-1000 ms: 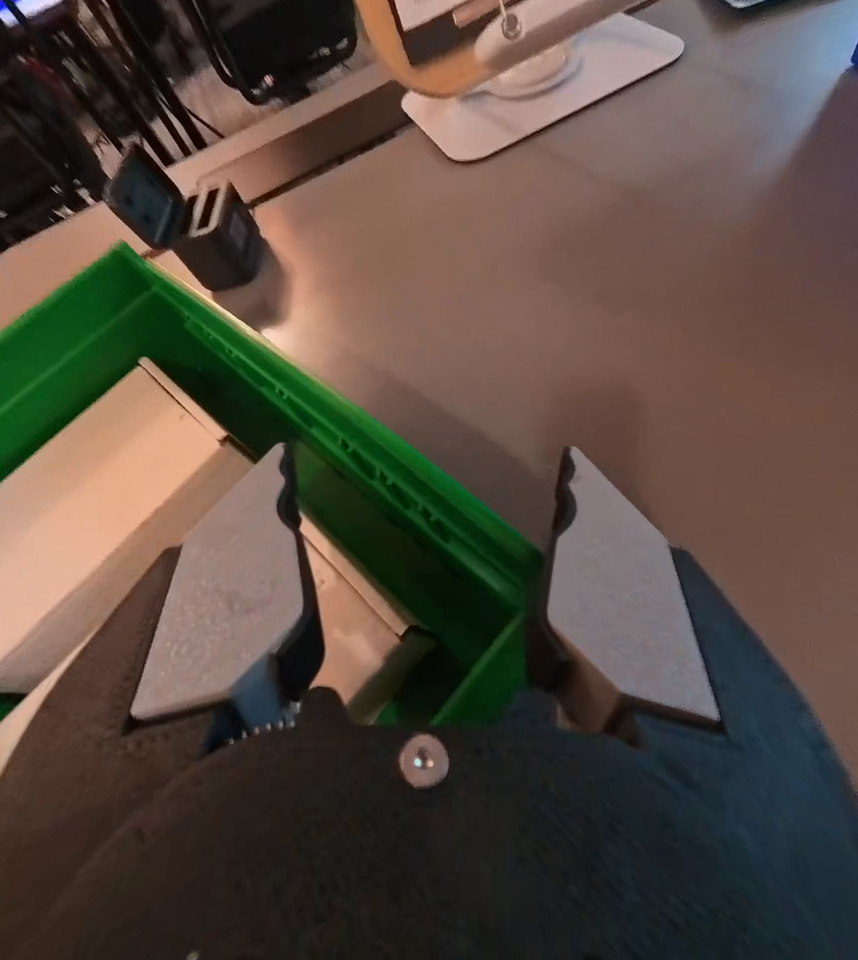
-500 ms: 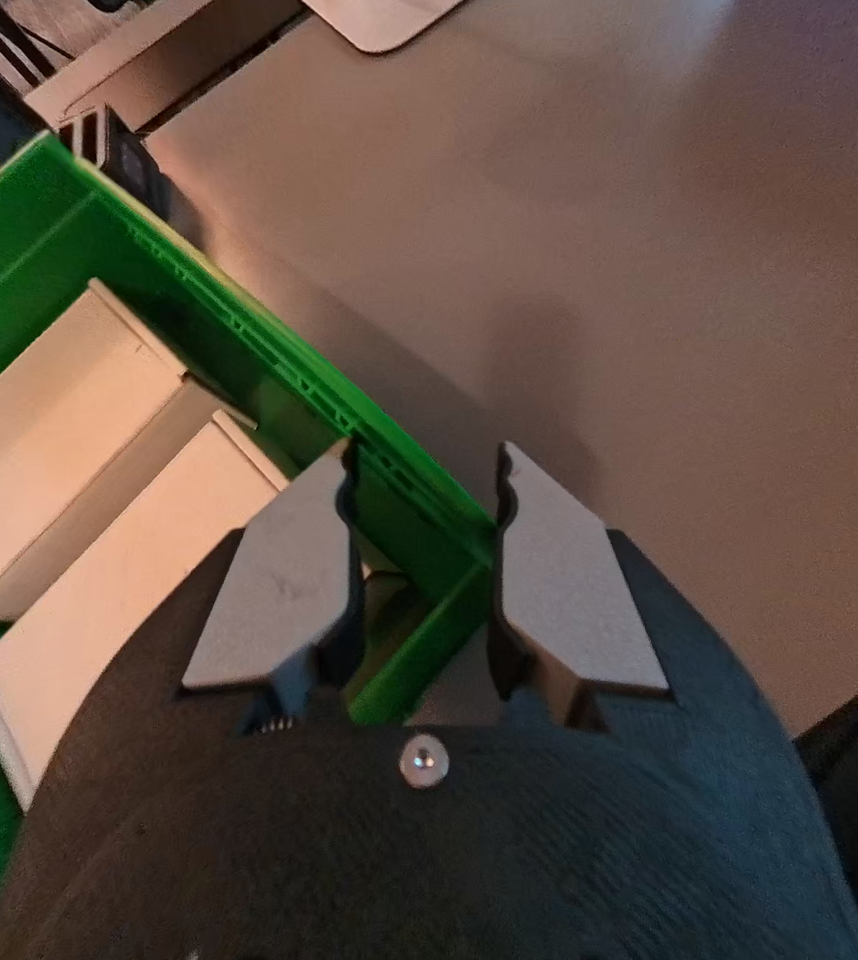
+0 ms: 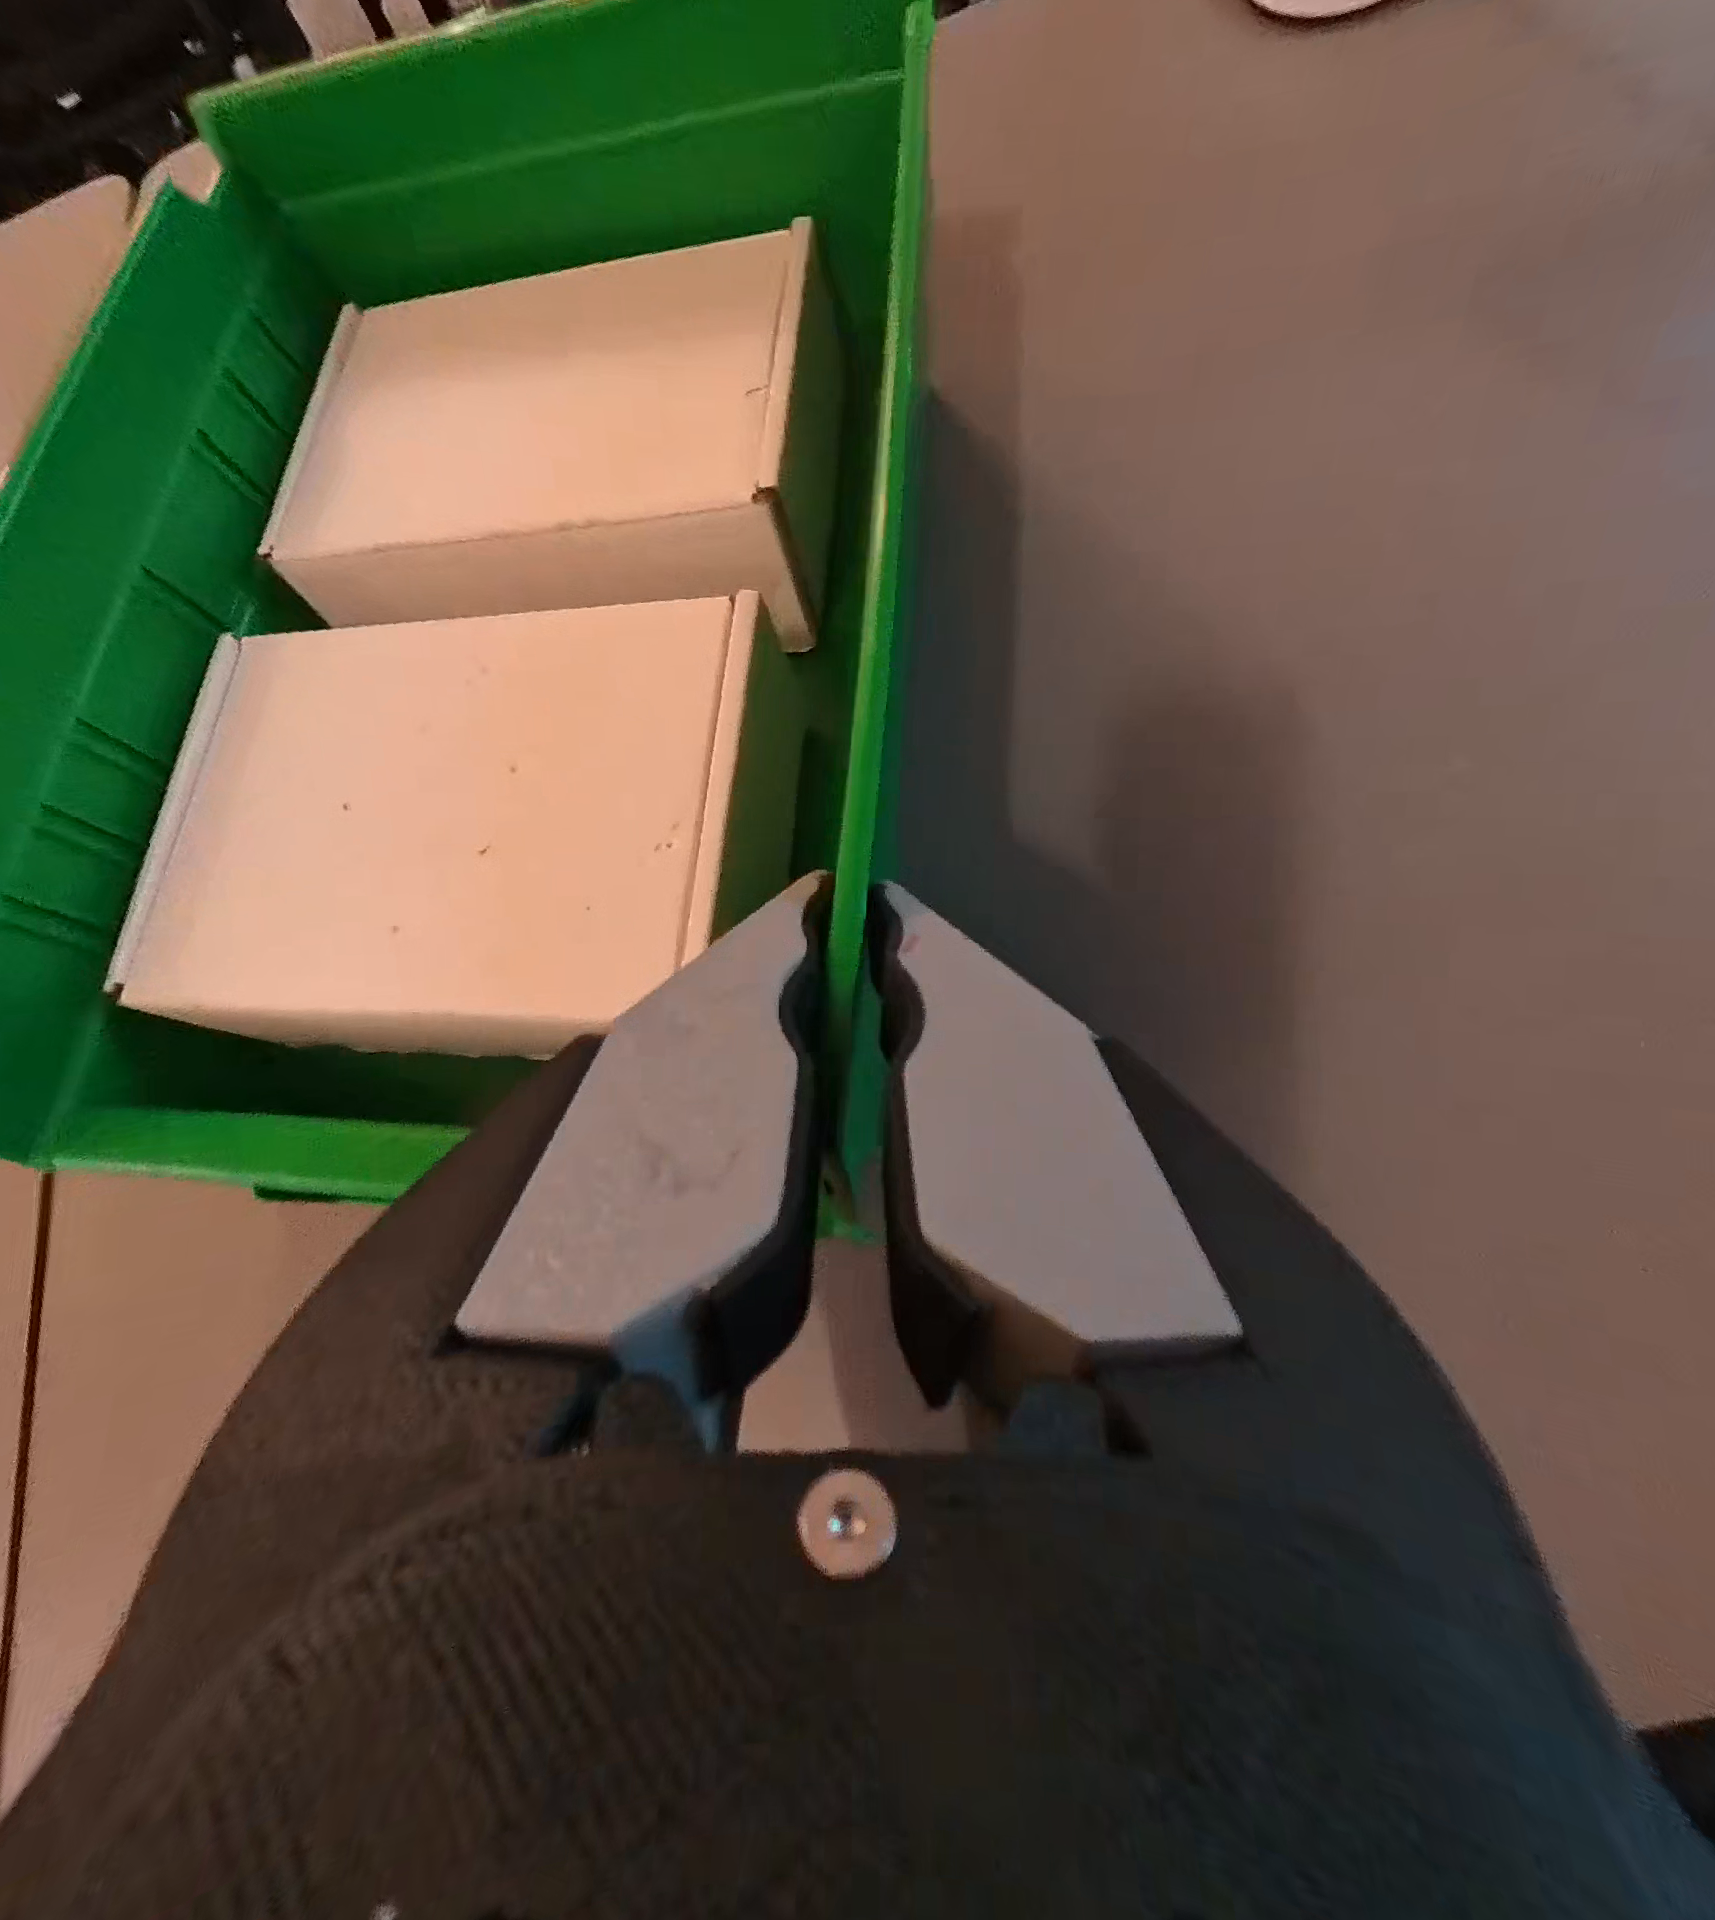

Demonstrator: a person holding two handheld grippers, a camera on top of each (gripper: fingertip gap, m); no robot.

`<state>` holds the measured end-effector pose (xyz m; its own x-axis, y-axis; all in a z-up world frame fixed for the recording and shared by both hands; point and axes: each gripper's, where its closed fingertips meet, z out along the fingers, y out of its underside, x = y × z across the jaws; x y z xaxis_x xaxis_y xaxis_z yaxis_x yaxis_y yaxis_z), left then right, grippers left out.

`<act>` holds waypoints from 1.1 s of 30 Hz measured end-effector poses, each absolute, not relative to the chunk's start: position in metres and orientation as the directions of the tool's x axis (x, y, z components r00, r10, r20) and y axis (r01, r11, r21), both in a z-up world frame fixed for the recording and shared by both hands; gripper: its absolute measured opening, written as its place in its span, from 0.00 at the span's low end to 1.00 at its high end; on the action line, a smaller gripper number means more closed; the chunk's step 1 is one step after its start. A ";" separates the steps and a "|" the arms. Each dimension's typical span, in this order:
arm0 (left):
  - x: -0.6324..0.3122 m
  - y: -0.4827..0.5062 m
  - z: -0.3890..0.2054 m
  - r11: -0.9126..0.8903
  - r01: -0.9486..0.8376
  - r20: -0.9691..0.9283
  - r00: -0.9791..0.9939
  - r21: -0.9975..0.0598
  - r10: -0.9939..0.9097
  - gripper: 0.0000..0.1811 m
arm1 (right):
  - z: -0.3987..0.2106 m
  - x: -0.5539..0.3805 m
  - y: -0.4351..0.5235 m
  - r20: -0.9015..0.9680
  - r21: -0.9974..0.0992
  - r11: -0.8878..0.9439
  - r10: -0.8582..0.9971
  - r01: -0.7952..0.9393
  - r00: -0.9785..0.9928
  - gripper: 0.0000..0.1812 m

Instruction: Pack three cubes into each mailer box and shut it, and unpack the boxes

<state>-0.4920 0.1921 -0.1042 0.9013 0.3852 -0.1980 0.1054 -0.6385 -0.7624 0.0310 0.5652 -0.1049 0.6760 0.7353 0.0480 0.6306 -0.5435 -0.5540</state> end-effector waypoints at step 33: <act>-0.411 0.252 -0.048 -0.457 -0.156 -0.251 0.956 -0.876 0.154 0.20 | -0.129 -0.229 0.461 0.107 -0.876 -0.022 0.965 0.483 0.238 0.26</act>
